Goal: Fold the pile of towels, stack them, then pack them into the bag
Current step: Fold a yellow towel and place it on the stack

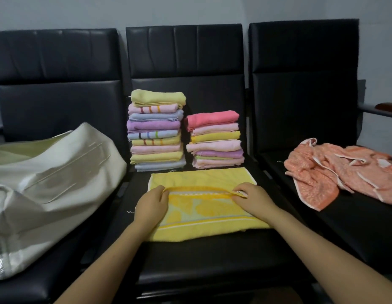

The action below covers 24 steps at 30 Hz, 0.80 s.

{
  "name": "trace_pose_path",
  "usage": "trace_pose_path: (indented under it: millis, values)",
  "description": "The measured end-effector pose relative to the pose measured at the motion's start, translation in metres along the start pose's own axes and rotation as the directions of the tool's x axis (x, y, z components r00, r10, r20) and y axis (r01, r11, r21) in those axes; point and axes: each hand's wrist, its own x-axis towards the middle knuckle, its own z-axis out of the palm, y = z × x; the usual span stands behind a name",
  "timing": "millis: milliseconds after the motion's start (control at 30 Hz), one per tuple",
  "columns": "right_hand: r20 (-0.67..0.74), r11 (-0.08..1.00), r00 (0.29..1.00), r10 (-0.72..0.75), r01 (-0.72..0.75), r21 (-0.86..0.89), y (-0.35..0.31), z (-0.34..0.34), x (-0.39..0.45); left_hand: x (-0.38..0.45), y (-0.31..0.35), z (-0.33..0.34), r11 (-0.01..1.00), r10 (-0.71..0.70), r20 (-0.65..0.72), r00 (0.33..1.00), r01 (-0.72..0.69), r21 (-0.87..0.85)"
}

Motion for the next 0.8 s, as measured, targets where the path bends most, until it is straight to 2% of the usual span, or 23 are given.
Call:
trace_pose_path:
  millis: [133, 267, 333, 400, 433, 567, 667, 800]
  values:
    - [-0.051, 1.0, 0.999, -0.008, 0.007, -0.024, 0.009, -0.006, -0.012, -0.022, 0.002, -0.01, 1.0, 0.019, 0.007, 1.0, -0.019, -0.004]
    - [-0.091, 1.0, 0.996, 0.009, -0.009, -0.008, 0.007, -0.014, -0.03, -0.044, 0.004, -0.023, 0.994, 0.052, 0.037, 0.998, -0.056, 0.092]
    - [-0.124, 0.999, 0.992, -0.002, 0.007, 0.035, 0.007, -0.017, -0.039, -0.044, 0.008, -0.036, 0.994, 0.051, 0.177, 0.983, -0.066, 0.081]
    - [-0.12, 0.996, 0.993, -0.008, 0.019, 0.092, 0.011, -0.017, -0.044, -0.035, 0.014, -0.053, 1.0, 0.001, 0.333, 0.943, -0.006, 0.014]
    - [-0.109, 0.996, 0.994, -0.008, 0.018, 0.09, 0.012, -0.016, -0.046, -0.028, 0.016, -0.06, 1.0, -0.001, 0.344, 0.939, 0.002, 0.0]
    - [-0.14, 0.998, 0.989, -0.045, 0.051, 0.041, 0.011, -0.014, -0.051, 0.007, 0.027, -0.071, 0.998, 0.059, 0.246, 0.967, -0.061, 0.0]
    - [-0.19, 0.995, 0.982, 0.016, 0.002, 0.097, 0.007, -0.017, -0.055, 0.032, 0.029, -0.061, 0.985, 0.074, 0.247, 0.966, -0.109, 0.131]
    - [-0.265, 0.999, 0.964, 0.017, -0.03, -0.045, 0.009, -0.016, -0.057, 0.049, 0.004, -0.025, 0.959, 0.058, 0.277, 0.959, -0.131, 0.251]
